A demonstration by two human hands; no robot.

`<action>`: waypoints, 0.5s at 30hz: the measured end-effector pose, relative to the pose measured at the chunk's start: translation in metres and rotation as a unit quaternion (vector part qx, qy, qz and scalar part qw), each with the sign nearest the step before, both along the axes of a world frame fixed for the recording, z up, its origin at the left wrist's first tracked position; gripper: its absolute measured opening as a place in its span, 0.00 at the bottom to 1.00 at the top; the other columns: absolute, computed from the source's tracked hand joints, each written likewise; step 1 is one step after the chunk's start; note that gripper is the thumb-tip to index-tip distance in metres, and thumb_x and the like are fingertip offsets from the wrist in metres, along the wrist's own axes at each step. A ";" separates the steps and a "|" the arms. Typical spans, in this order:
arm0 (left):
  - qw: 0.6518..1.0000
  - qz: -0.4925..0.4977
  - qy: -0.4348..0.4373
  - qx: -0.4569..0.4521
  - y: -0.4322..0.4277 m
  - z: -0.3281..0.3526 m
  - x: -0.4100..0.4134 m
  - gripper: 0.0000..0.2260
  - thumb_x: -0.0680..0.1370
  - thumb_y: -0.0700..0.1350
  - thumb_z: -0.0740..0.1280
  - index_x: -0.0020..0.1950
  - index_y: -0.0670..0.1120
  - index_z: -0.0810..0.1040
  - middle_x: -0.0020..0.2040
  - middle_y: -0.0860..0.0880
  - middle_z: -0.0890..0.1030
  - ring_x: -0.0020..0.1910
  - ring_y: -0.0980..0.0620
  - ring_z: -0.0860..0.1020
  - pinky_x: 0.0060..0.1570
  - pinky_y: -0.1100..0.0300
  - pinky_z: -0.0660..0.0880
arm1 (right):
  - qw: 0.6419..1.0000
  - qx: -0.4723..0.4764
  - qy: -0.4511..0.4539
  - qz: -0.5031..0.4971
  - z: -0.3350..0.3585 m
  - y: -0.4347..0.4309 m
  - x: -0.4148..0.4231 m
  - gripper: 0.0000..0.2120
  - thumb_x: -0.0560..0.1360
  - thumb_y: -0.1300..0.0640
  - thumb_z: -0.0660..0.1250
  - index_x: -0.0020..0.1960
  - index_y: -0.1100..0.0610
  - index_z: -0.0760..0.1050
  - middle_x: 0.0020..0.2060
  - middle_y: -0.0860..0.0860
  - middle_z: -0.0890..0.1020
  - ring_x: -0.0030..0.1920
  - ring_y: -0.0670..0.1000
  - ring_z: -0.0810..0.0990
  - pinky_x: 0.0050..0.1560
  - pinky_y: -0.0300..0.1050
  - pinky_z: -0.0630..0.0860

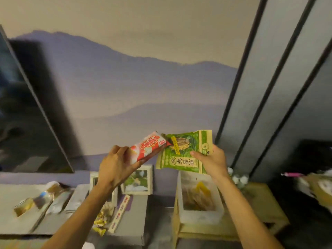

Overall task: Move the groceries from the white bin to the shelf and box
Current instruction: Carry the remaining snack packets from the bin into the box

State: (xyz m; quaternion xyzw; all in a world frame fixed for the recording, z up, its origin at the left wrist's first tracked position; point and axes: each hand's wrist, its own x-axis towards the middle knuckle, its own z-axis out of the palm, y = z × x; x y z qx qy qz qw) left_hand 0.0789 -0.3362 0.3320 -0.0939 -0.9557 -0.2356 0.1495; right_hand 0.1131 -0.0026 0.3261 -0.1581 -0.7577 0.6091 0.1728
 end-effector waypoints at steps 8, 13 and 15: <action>0.996 -0.077 -0.036 -0.021 0.153 -0.035 -0.037 0.44 0.67 0.85 0.59 0.69 0.54 0.75 0.60 0.52 0.78 0.50 0.49 0.83 0.49 0.50 0.85 | 0.996 0.014 -0.033 -0.085 -0.027 0.148 0.025 0.17 0.70 0.62 0.83 0.57 0.55 0.85 0.47 0.46 0.89 0.47 0.45 0.88 0.50 0.46 0.86; 0.995 -0.070 -0.065 -0.042 0.214 -0.066 -0.056 0.43 0.67 0.85 0.58 0.68 0.55 0.74 0.60 0.53 0.78 0.52 0.51 0.83 0.53 0.49 0.84 | 0.993 0.028 -0.084 -0.074 -0.059 0.198 0.007 0.15 0.71 0.60 0.82 0.56 0.52 0.83 0.47 0.43 0.87 0.46 0.41 0.85 0.36 0.32 0.77; 0.993 -0.065 -0.084 -0.046 0.230 -0.079 -0.061 0.45 0.66 0.86 0.57 0.69 0.56 0.74 0.60 0.54 0.77 0.53 0.50 0.83 0.53 0.48 0.84 | 0.992 0.030 -0.109 -0.064 -0.079 0.210 -0.002 0.14 0.72 0.60 0.82 0.53 0.49 0.82 0.43 0.41 0.86 0.44 0.40 0.85 0.33 0.29 0.76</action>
